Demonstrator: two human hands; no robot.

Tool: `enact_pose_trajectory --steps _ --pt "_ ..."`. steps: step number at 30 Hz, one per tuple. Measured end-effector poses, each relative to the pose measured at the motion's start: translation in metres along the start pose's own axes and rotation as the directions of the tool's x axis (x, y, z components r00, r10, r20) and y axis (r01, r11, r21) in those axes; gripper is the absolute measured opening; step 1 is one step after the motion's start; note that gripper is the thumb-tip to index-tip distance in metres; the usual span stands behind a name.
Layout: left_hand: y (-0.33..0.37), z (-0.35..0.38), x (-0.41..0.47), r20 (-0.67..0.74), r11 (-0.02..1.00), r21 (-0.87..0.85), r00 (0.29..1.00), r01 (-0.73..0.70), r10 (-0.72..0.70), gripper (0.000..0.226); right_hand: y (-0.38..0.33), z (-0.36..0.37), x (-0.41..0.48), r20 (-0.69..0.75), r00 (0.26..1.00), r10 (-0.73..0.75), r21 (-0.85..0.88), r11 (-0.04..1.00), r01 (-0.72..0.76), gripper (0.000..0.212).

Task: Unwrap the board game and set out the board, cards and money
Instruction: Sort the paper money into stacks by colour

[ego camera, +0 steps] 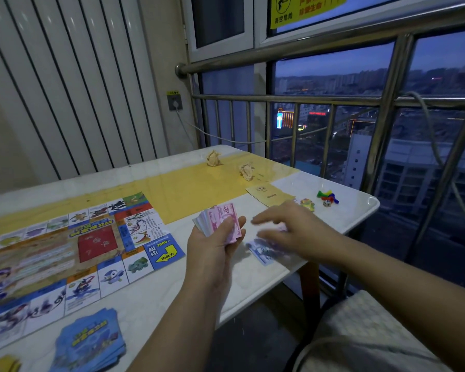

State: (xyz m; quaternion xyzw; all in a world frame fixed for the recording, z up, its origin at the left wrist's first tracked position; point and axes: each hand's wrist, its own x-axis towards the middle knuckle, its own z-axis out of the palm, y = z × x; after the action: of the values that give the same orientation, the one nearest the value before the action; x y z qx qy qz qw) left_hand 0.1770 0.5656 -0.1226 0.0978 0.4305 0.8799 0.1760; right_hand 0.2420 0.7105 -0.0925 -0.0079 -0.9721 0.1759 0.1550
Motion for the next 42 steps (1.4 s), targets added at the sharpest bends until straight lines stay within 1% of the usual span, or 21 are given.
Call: enact_pose_trajectory --steps 1,2,3,4,5,7,9,13,16,19,21,24,27,31,34,38,42 --pt "0.000 0.000 0.000 0.013 1.000 0.008 1.000 0.005 -0.005 0.028 -0.002 -0.005 0.002 -0.075 0.996 0.056 0.136 0.990 -0.046 0.027" --pt "0.000 0.001 -0.001 0.028 0.999 0.031 1.000 0.010 -0.011 0.025 -0.007 -0.010 0.004 -0.103 0.988 0.112 0.287 0.955 -0.078 0.023" --pt "0.000 0.002 -0.001 0.049 0.998 0.066 0.999 0.012 -0.016 0.023 -0.012 -0.013 0.007 -0.088 0.984 0.153 0.420 0.902 -0.103 0.019" --pt "-0.001 0.002 -0.002 0.077 0.995 0.100 0.997 0.011 -0.019 0.022 -0.017 -0.013 0.010 -0.051 0.983 0.176 0.508 0.852 -0.126 0.015" --pt "-0.001 0.003 -0.002 0.106 0.992 0.124 0.994 0.008 -0.021 0.023 -0.023 -0.012 0.013 -0.018 0.983 0.183 0.538 0.831 -0.144 0.012" --pt "-0.002 0.002 -0.003 0.133 0.991 0.134 0.991 0.002 -0.020 0.023 -0.028 -0.007 0.018 0.003 0.982 0.189 0.511 0.844 -0.164 0.009" --pt "-0.001 0.001 -0.002 0.106 0.995 0.100 0.994 0.017 -0.027 0.021 -0.027 -0.008 0.020 0.001 0.974 0.225 0.515 0.835 -0.193 0.007" --pt "0.005 0.001 0.003 -0.033 0.979 -0.137 0.987 0.152 -0.158 0.020 -0.007 -0.029 0.019 -0.029 0.923 0.384 0.606 0.741 -0.290 0.006" --pt "0.008 0.001 0.005 -0.067 0.953 -0.221 0.972 0.206 -0.226 0.016 0.020 -0.044 0.014 -0.043 0.873 0.485 0.579 0.725 -0.374 0.012" --pt "0.007 0.002 0.006 -0.078 0.956 -0.208 0.971 0.205 -0.225 0.020 0.036 -0.044 0.005 -0.046 0.845 0.532 0.496 0.746 -0.443 0.009" --pt "0.003 0.002 0.006 -0.074 0.974 -0.154 0.981 0.165 -0.178 0.029 0.031 -0.035 0.001 -0.026 0.870 0.493 0.466 0.776 -0.426 0.009" --pt "0.000 0.000 0.005 -0.074 0.993 -0.072 0.992 0.094 -0.099 0.036 0.010 -0.009 0.001 0.032 0.927 0.374 0.352 0.864 -0.361 0.018" --pt "0.000 -0.004 0.003 -0.097 0.998 -0.047 0.994 0.045 -0.049 0.040 -0.003 0.011 0.004 0.012 0.948 0.318 0.267 0.913 -0.309 0.021" --pt "0.001 -0.005 0.003 -0.112 0.999 -0.043 0.993 0.023 -0.028 0.039 0.005 -0.006 0.004 -0.035 0.939 0.343 0.283 0.904 -0.320 0.020" --pt "0.001 -0.004 0.004 -0.114 0.999 -0.045 0.993 0.017 -0.022 0.038 0.026 -0.026 0.003 -0.104 0.905 0.413 0.292 0.882 -0.369 0.020" --pt "0.000 -0.004 0.005 -0.101 0.998 -0.048 0.994 0.028 -0.032 0.038 0.043 -0.021 0.001 -0.043 0.883 0.468 0.156 0.876 -0.457 0.020" --pt "0.001 -0.003 0.003 -0.090 0.998 -0.061 0.995 0.025 -0.031 0.038 0.046 -0.007 -0.001 -0.019 0.866 0.499 0.012 0.867 -0.499 0.023"
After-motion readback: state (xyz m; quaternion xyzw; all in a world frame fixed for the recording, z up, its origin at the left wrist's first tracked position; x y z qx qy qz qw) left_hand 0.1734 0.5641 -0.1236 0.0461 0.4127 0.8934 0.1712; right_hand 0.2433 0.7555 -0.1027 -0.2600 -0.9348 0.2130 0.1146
